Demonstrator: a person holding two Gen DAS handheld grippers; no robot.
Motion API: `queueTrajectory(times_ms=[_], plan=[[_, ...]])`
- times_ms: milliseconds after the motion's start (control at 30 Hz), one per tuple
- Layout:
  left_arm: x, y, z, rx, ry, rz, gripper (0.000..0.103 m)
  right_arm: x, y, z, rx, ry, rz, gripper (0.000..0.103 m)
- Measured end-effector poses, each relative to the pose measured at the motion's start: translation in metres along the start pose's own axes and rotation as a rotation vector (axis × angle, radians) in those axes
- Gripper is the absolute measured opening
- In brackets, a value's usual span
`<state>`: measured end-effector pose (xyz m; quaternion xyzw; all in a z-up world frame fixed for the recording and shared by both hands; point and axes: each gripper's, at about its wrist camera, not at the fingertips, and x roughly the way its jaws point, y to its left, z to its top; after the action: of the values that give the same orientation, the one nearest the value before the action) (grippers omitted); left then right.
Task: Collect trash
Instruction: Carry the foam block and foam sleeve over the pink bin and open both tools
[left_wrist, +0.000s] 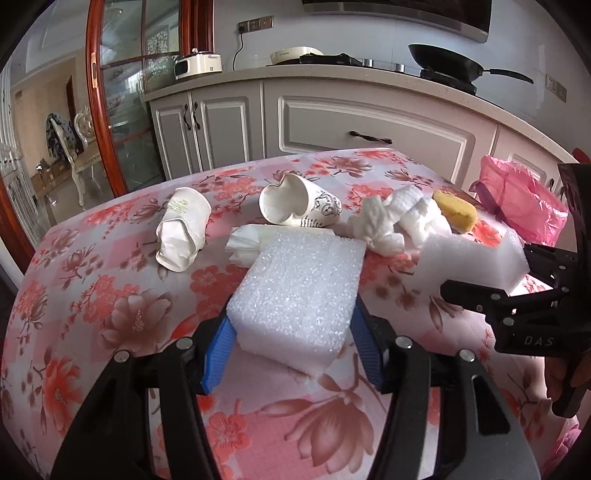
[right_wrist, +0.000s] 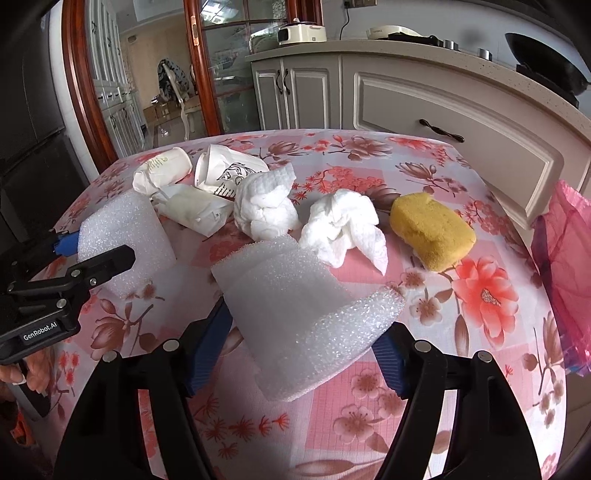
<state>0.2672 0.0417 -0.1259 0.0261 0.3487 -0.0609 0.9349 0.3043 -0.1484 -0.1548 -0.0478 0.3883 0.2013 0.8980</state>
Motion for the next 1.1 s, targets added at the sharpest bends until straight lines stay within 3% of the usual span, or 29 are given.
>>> queueTrajectory(times_ms=[500, 1100], plan=[[-0.046, -0.027, 0.002, 0.04, -0.078, 0.041, 0.057, -0.06, -0.003, -0.017, 0.049, -0.107, -0.063, 0.069], [-0.094, -0.075, 0.0, 0.076, -0.177, -0.016, 0.057, -0.134, -0.011, -0.033, 0.172, -0.202, -0.194, 0.069]])
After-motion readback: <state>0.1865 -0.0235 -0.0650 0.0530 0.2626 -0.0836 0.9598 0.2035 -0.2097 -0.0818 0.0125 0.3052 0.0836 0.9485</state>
